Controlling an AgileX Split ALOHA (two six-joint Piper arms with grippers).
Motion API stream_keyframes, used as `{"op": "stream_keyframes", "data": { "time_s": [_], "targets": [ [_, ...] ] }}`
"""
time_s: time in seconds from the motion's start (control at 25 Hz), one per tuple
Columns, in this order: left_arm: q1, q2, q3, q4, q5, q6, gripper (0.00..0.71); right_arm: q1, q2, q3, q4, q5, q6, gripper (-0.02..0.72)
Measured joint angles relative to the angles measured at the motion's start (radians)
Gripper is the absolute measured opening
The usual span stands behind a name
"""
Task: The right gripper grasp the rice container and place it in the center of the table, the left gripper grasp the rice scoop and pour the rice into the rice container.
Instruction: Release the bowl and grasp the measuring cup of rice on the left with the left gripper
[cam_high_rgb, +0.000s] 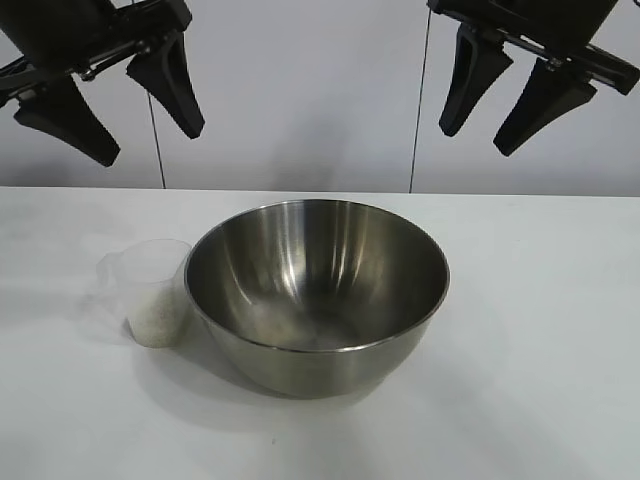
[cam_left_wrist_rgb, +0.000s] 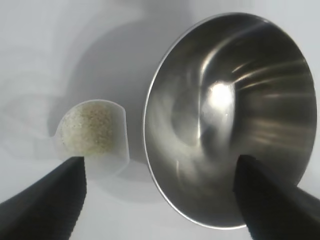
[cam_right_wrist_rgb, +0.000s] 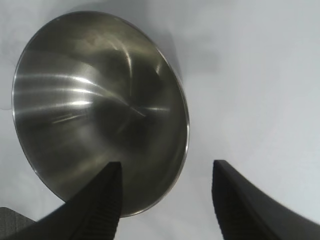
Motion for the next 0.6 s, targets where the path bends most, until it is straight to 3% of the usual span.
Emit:
{"op": "stream_keyframes", "data": {
  "time_s": [0.6],
  "targets": [
    [0.0, 0.0, 0.0, -0.033, -0.104, 0.009, 0.585, 0.0, 0.0, 0.0, 0.0, -0.013, -0.032, 0.37]
  ]
}}
